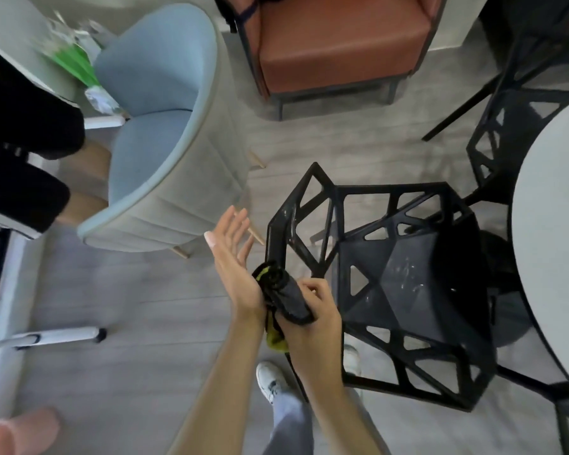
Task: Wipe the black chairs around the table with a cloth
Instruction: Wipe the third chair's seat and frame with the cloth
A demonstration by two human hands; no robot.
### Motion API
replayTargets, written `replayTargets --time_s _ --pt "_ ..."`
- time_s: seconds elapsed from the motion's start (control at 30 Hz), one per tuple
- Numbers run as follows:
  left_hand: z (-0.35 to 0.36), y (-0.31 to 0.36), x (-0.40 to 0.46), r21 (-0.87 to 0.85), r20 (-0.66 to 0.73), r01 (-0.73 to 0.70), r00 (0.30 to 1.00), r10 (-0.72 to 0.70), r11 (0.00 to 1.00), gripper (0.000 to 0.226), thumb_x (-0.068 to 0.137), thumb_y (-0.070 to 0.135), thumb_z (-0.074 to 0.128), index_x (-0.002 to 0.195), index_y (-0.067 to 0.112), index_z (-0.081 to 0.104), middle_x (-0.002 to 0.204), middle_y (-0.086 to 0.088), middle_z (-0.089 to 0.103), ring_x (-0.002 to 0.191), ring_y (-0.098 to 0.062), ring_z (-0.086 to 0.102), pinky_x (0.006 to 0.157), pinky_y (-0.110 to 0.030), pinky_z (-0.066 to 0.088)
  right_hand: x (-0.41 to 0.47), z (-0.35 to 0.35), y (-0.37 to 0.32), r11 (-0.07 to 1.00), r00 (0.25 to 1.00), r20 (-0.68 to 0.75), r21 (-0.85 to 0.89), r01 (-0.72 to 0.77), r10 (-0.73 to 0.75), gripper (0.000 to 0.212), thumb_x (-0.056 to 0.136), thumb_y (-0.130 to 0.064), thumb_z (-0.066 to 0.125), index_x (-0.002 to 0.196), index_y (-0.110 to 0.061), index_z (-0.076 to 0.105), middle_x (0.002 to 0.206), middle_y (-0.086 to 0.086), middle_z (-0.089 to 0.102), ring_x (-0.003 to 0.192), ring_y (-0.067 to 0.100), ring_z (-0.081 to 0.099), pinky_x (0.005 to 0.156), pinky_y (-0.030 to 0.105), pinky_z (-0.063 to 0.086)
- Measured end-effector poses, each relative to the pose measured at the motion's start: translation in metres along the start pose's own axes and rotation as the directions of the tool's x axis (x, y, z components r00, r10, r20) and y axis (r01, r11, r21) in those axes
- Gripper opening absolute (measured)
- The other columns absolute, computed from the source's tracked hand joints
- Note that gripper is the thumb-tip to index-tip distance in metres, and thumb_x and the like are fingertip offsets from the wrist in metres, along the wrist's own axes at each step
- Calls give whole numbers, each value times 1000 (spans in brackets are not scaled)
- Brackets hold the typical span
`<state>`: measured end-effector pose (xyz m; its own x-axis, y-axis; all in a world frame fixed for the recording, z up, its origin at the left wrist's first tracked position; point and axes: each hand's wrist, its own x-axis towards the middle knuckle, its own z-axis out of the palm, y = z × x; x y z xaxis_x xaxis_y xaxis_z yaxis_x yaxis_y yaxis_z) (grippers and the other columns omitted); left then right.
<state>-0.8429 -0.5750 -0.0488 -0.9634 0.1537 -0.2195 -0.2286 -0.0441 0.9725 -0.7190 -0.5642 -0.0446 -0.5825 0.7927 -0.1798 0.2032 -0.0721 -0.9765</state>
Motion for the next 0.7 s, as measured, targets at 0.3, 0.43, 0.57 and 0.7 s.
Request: replayTargets --time_s 0.3,0.43,0.57,0.7 --pt "23 4 17 369 260 -65 965 -36 927 70 103 64 12 158 31 38 156 11 46 144 0 39 126 -41 27 111 30 -5 988 983 -177 -151 28 -55 38 89 -5 69 123 -19 65 114 -10 54 108 8 59 95 27 52" --pt "29 5 15 457 257 -106 966 -17 883 71 100 75 13 159 41 32 161 12 41 149 -2 34 126 -45 27 67 19 -4 998 998 -36 -43 48 -49 19 92 -11 70 106 -24 67 102 -11 57 97 10 61 82 24 51" --pt "28 4 11 557 283 -222 957 68 800 62 105 67 15 162 43 20 161 12 40 146 -1 36 123 -41 32 90 17 2 993 996 -14 -89 81 -83 30 89 -1 66 110 -22 63 108 -5 57 100 9 60 86 31 54" --pt "32 4 12 606 287 -259 953 97 752 64 108 60 18 165 32 17 167 12 29 143 17 25 119 -13 22 184 32 -3 986 957 -290 -163 -29 -20 29 89 -8 69 116 -11 58 116 5 54 106 22 55 89 45 54"
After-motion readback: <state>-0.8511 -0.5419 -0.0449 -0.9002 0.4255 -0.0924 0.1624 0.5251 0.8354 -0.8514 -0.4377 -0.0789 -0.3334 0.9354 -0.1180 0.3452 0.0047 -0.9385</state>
